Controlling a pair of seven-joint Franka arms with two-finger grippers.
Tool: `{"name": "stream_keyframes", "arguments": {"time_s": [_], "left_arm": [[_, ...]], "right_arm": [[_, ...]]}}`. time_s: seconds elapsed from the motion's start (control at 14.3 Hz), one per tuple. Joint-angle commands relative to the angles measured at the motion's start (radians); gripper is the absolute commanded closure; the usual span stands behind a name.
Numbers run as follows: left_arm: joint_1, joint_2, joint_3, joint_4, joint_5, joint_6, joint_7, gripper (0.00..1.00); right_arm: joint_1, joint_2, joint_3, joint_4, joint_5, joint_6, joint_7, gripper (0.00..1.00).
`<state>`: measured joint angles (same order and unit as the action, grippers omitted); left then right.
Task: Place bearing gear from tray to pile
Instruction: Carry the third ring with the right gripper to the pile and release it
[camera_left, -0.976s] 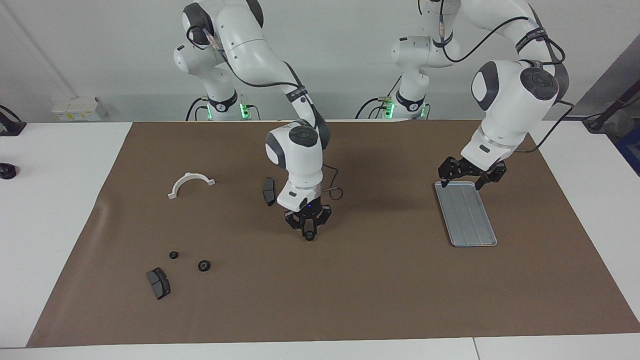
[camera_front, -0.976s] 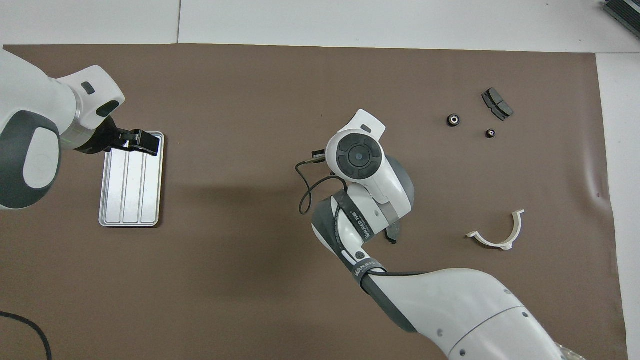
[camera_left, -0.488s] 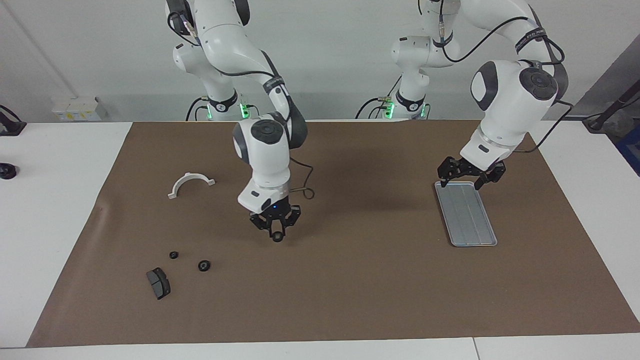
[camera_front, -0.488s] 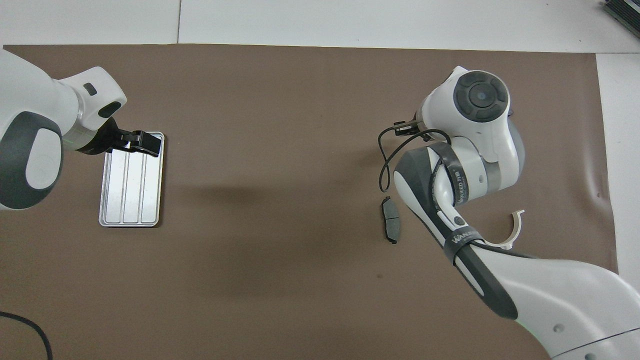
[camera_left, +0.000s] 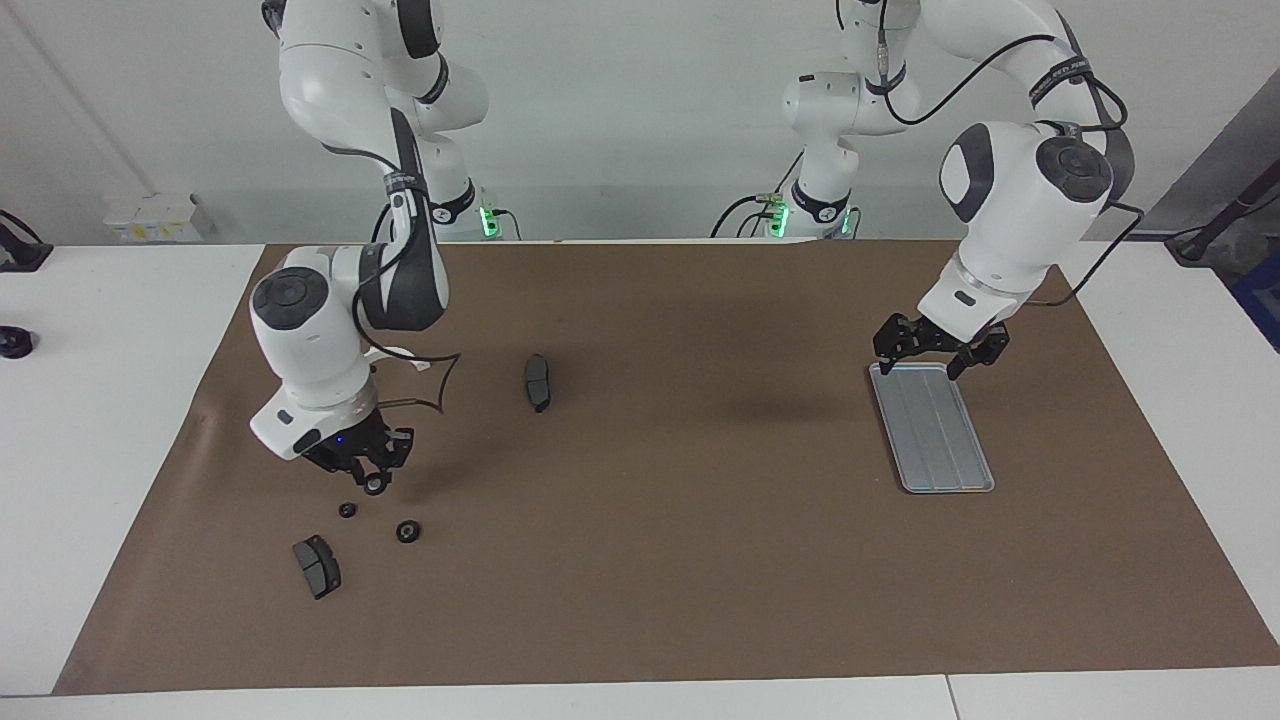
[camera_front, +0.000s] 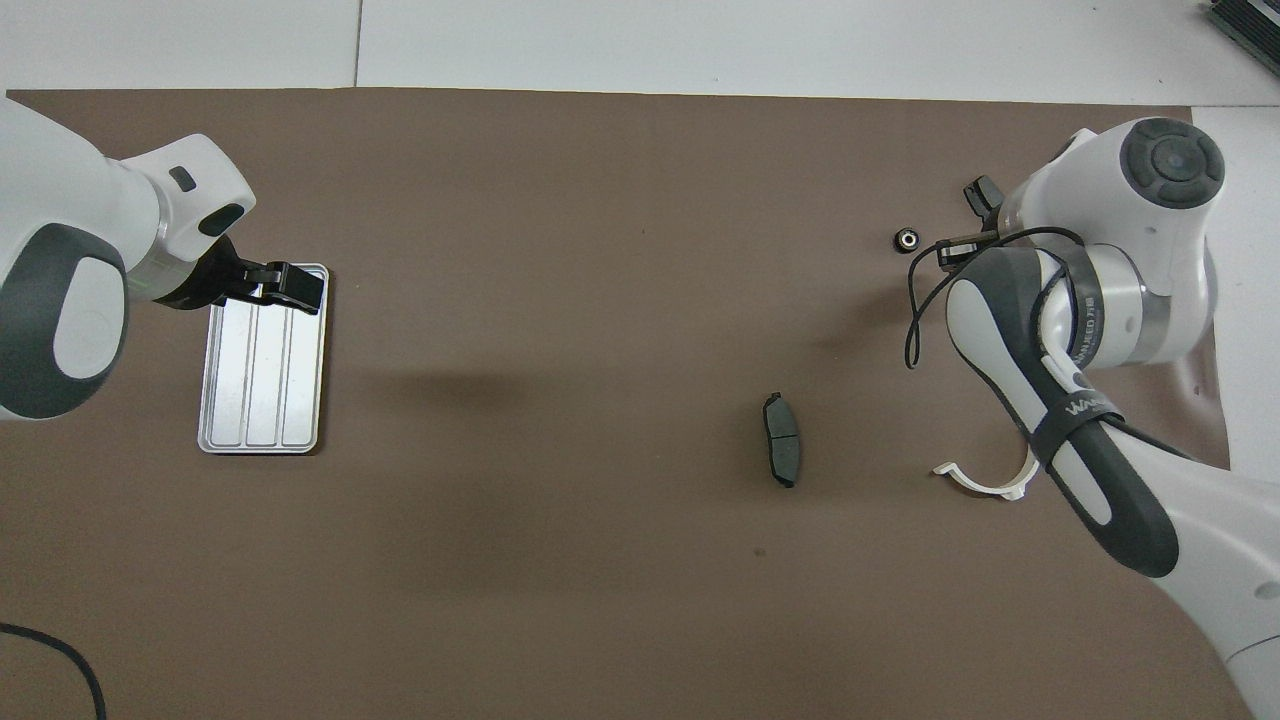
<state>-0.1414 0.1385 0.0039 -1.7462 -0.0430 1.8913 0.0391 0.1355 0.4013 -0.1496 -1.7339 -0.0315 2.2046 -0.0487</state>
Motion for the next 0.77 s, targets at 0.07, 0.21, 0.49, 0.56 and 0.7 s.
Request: {"name": "stream_keyframes", "arguments": {"time_s": [0.07,0.21,0.49,0.56,0.7], "left_arm": [[-0.013,-0.022,0.005,-0.024,0.017,0.006,0.004,0.00],[-0.013,-0.023,0.005,-0.024,0.017,0.006,0.004,0.00],[-0.013,-0.023,0.005,-0.026,0.017,0.006,0.004,0.00],[-0.013,-0.023,0.005,-0.026,0.017,0.006,0.004,0.00],[-0.012,-0.023,0.005,-0.019,0.018,0.003,0.005,0.00]], "right_arm": [[-0.010,-0.061,0.018,-0.119,0.019,0.017,0.004,0.81],[0.019,-0.075,0.019,-0.156,0.019,0.020,0.056,0.81],[0.052,-0.091,0.018,-0.190,0.019,0.014,0.084,0.46],[0.058,-0.091,0.018,-0.188,0.019,0.014,0.093,0.22],[0.075,-0.091,0.018,-0.179,0.018,0.009,0.125,0.02]]}}
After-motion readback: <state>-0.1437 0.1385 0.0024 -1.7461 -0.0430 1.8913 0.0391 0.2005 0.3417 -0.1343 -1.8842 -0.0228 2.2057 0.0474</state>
